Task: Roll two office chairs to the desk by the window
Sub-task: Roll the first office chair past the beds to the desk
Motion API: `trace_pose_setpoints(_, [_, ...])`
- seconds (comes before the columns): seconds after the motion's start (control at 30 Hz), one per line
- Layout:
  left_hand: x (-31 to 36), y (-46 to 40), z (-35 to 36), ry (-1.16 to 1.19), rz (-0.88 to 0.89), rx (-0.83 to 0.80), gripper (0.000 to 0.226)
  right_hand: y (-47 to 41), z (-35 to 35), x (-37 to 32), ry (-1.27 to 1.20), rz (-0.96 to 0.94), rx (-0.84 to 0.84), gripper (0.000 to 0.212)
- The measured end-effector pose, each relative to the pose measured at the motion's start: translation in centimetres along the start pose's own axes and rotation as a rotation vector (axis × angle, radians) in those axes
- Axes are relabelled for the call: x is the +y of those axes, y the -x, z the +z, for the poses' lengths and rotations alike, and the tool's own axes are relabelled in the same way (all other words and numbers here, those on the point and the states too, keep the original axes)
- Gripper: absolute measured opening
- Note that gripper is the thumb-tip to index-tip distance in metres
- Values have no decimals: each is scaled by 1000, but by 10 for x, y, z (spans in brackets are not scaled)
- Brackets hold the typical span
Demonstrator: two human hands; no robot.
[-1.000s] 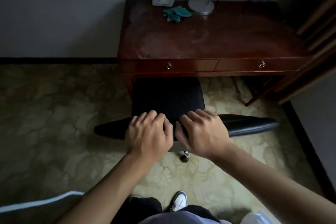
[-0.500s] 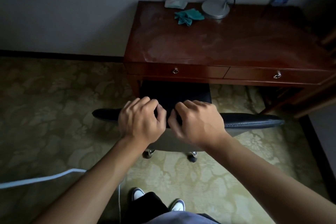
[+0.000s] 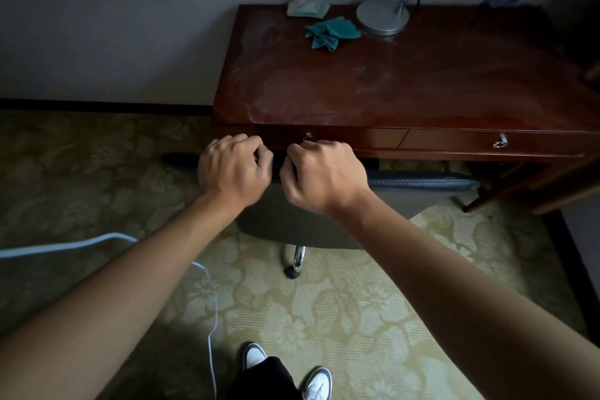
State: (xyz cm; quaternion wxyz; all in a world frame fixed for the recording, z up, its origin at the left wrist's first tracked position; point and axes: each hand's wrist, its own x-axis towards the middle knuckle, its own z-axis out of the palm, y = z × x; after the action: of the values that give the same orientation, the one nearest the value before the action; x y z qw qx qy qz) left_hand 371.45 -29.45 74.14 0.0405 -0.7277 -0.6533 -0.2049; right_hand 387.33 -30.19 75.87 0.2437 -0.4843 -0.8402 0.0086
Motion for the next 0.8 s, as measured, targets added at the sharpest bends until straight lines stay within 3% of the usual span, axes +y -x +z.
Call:
trace_pose_setpoints(0.37, [-33, -99, 34, -28, 5, 97, 34, -96, 34, 43, 55, -19, 7, 20])
trace_pose_setpoints(0.53, [-24, -136, 49, -37, 35, 99, 34, -133, 38, 82, 140, 30, 58, 21])
trace_pose_setpoints(0.8, [-32, -147, 49, 52, 78, 21, 37, -143, 48, 83, 150, 79, 39, 23])
